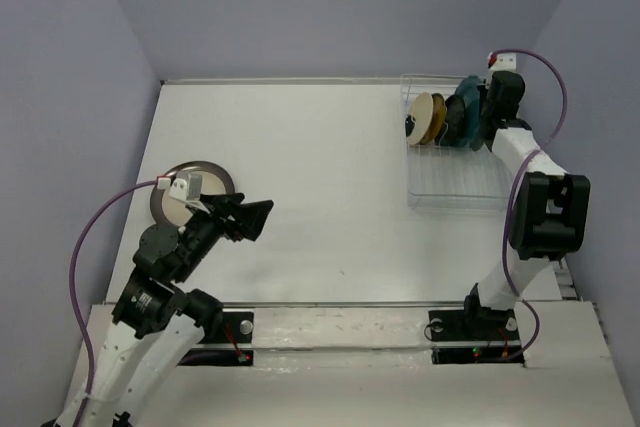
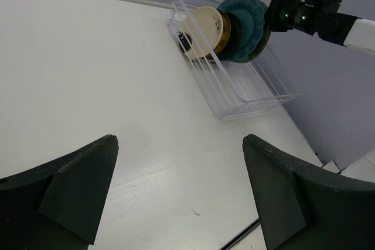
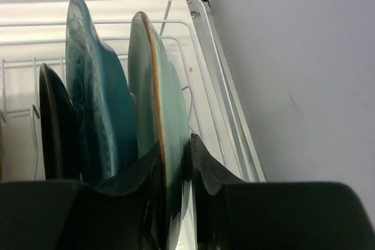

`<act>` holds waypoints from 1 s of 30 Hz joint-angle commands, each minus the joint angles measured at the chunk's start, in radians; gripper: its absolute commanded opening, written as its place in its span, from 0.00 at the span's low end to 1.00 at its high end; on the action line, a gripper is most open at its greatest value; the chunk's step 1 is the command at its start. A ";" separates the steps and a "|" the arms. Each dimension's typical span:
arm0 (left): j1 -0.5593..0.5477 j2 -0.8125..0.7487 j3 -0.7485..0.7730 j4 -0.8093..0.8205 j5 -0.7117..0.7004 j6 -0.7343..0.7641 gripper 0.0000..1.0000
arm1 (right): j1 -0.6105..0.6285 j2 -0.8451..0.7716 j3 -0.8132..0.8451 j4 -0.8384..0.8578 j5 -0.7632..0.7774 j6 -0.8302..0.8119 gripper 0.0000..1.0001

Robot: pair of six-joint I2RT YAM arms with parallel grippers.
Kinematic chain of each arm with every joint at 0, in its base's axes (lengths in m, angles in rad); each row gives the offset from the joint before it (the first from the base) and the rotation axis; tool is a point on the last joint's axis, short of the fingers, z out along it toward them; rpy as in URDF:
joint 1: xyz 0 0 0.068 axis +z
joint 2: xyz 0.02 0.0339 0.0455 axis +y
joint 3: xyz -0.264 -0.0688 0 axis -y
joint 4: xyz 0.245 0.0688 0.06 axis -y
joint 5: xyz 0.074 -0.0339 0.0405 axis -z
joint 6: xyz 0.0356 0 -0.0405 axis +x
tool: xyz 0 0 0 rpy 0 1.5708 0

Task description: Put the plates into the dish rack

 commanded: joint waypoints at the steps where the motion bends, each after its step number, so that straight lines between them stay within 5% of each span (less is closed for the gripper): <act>1: 0.008 0.040 0.005 0.016 -0.035 -0.005 0.99 | -0.008 -0.004 0.025 0.101 0.067 0.091 0.45; 5: 0.023 0.086 0.011 -0.005 -0.081 -0.016 0.99 | -0.008 -0.030 0.089 0.045 0.180 0.182 0.83; 7: 0.025 0.125 0.013 -0.013 -0.103 -0.029 0.99 | -0.008 -0.062 0.111 -0.003 0.217 0.246 0.90; 12: 0.032 0.211 0.025 -0.042 -0.204 -0.068 0.99 | -0.008 -0.169 0.028 -0.042 0.219 0.445 0.92; 18: 0.048 0.271 0.018 -0.032 -0.319 -0.173 0.99 | 0.010 -0.349 -0.169 -0.043 0.020 0.682 0.90; 24: 0.133 0.382 -0.051 0.053 -0.410 -0.311 0.99 | 0.314 -0.464 -0.246 0.023 -0.041 0.691 0.87; 30: 0.463 0.429 -0.136 0.004 -0.420 -0.408 0.99 | 0.600 -0.519 -0.294 0.063 -0.128 0.680 0.87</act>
